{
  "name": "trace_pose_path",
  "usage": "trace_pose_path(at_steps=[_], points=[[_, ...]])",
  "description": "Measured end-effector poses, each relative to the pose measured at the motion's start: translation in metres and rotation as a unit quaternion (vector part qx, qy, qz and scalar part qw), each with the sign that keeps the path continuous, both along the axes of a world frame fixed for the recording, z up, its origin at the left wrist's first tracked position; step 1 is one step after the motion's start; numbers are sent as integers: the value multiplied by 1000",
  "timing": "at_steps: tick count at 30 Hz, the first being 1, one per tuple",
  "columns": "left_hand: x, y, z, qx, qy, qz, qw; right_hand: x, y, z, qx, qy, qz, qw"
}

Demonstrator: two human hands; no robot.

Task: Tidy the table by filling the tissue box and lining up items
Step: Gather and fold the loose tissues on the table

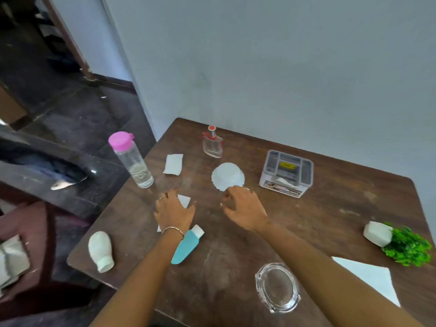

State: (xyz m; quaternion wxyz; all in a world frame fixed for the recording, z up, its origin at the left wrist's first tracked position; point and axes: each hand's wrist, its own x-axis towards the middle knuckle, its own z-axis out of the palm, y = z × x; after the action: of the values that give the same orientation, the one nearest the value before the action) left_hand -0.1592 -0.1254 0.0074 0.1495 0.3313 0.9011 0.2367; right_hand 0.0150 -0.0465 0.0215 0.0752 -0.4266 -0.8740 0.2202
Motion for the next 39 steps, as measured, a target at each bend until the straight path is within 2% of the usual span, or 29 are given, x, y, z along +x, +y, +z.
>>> trace_pose_path(at_steps=[4,6,9,11,17,23,33,39], points=[[-25,-26,-9,61,23,87,994,-38,-13,-11,-71,-28,61,995],[-40,-33,-16,42,-3,111,993,-54,-16,-15,-86,-47,82,992],[-58,-40,-31,-51,-89,76,992,-74,-15,-20,-95,-65,95,989],[-64,-41,-37,-93,-99,48,990,-85,-11,-23,-100,-70,97,988],[-73,-25,-36,-131,-71,11,989,-109,8,-38,-71,-94,85,989],[-83,-15,-36,-142,-97,-27,985,-123,14,-49,-34,-82,55,995],[-99,-17,-38,-55,-206,-4,977,-127,17,-57,-81,-46,28,995],[-101,-12,-29,37,-304,-6,952,-123,16,-51,-161,16,-8,987]])
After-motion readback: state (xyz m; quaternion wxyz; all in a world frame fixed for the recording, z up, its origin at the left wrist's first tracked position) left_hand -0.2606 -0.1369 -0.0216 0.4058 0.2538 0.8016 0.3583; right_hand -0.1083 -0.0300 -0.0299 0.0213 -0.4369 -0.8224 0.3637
